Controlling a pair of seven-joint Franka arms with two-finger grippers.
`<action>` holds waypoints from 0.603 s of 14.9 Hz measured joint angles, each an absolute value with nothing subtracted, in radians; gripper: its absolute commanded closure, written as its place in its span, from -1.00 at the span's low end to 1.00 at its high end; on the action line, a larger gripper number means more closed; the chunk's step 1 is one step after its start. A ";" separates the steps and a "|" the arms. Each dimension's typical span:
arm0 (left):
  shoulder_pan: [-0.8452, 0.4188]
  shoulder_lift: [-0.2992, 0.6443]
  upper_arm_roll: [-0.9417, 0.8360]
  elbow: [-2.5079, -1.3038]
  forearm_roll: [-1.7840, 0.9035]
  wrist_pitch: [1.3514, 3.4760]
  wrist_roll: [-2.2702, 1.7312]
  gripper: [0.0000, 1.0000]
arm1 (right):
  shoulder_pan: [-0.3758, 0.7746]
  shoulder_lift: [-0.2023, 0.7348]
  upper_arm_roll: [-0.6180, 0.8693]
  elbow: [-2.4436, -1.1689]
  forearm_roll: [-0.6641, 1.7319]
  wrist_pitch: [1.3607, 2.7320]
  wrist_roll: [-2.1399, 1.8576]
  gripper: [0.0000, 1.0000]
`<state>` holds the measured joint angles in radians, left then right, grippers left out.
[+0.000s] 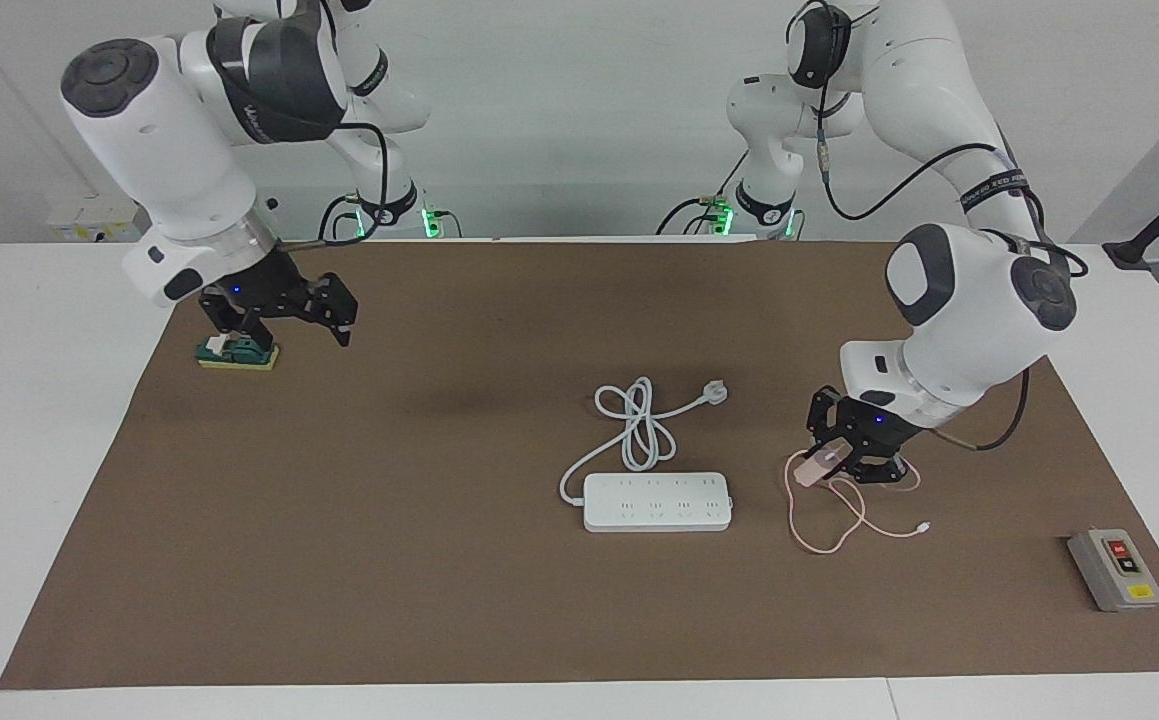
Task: Plug charger into power strip
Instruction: 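Carry the charger to the strip socket while the right gripper withdraws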
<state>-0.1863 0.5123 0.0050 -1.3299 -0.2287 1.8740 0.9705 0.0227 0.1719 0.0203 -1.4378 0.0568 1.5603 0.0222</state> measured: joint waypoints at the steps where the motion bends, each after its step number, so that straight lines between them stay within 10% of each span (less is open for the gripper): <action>1: -0.199 0.515 0.005 -1.332 -0.212 1.886 1.000 1.00 | 0.011 0.142 0.020 -1.455 0.049 1.529 0.005 -1.00; 9: -0.328 0.513 0.005 -1.464 -0.079 2.085 1.064 1.00 | -0.063 -0.089 0.087 -1.728 -0.004 1.570 -0.001 -1.00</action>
<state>-0.3276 0.5131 0.0055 -1.4637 -0.0790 2.0853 1.0638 -0.0628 -0.0891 0.0875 -1.7275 -0.0042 1.5696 -0.0009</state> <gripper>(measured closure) 0.714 0.000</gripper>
